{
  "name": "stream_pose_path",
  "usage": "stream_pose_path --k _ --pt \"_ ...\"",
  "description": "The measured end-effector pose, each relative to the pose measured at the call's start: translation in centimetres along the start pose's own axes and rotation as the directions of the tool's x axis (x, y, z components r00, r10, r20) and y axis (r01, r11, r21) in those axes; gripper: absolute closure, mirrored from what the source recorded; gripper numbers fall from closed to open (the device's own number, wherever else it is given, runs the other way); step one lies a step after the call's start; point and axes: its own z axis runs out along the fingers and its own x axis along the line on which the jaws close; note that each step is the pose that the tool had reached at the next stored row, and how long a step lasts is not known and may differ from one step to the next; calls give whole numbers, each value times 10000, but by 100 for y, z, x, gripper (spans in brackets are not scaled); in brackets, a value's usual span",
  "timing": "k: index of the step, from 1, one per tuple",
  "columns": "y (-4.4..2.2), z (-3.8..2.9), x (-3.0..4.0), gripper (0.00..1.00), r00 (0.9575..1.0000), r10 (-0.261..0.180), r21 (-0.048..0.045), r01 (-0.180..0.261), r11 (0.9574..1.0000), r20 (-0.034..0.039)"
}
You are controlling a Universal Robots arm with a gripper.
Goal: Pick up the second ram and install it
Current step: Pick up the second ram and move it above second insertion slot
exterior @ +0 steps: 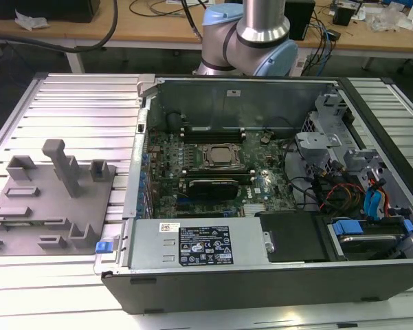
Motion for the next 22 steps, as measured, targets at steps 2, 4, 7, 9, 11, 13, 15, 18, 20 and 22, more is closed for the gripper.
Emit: stream_pose_path --k 2,4,7,9,11,13,15,18,20,22 --pt "0 0 0 89 9997 -252 -6 252 9997 -11" --pt "0 0 0 89 9983 -576 -15 576 9983 -23" --pt "0 0 0 89 9962 -874 -23 874 9962 -35" --pt "0 0 0 89 9935 -1139 -30 1139 9935 -45" --pt "0 0 0 89 9914 -1308 -34 1308 9914 -52" --pt "0 0 0 89 9859 -1674 -46 1673 9859 -66" --pt "0 0 0 89 9796 -2006 -56 2006 9797 -78" --pt "0 0 0 89 9685 -2488 -72 2488 9685 -95" --pt "0 0 0 89 9610 -2764 -81 2763 9610 -105" --pt "0 0 0 89 9528 -3033 -91 3032 9529 -114"
